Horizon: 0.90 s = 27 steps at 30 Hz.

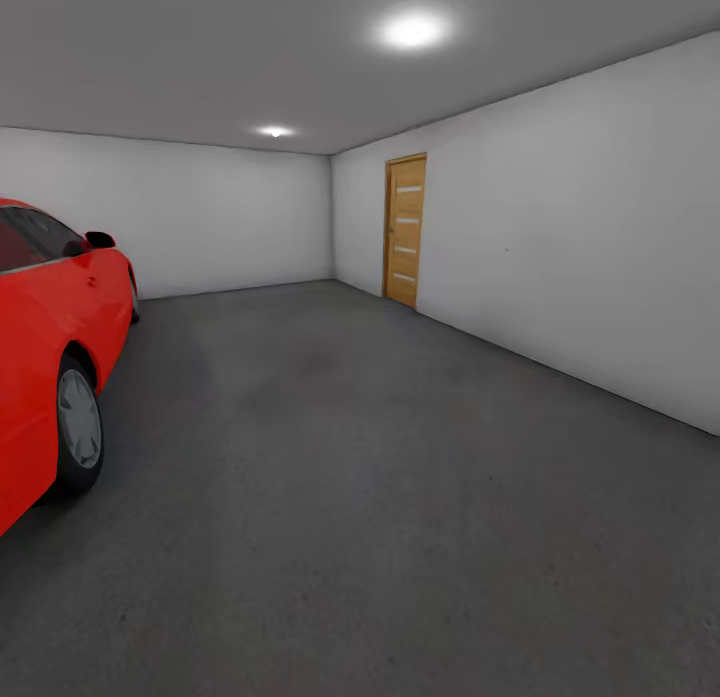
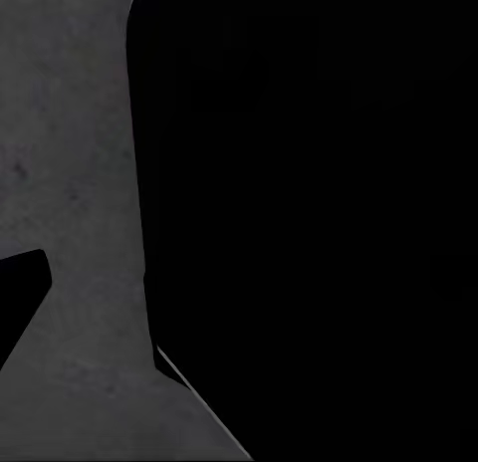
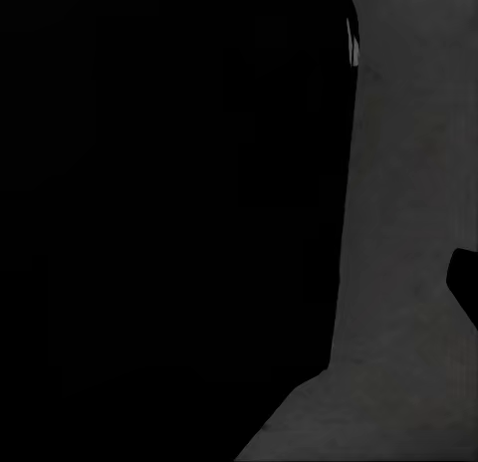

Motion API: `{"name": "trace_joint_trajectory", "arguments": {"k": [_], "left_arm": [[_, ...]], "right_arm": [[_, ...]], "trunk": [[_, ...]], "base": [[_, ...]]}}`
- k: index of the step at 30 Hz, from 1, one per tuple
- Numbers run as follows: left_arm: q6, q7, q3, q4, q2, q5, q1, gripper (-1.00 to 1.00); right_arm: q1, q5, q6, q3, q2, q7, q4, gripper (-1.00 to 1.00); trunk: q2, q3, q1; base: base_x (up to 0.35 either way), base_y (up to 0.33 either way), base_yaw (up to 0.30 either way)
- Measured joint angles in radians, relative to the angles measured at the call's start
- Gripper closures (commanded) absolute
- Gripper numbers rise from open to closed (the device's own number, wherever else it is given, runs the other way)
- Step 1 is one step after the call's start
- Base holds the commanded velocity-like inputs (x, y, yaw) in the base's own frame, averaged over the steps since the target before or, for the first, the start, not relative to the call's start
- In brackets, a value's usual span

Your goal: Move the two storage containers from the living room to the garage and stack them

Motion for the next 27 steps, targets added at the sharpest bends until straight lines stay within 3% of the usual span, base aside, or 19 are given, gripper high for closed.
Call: {"name": "trace_joint_trajectory", "arguments": {"k": [27], "left_arm": [[-0.006, -0.001, -0.002, -0.026, 0.008, 0.003, -0.002, -1.00]], "right_arm": [[-0.001, -0.008, -0.001, 0.146, 0.003, 0.003, -0.003, -1.00]], "trunk": [[0.000, 0.000, 0.000]], "base": [[0.000, 0.000, 0.000]]}}
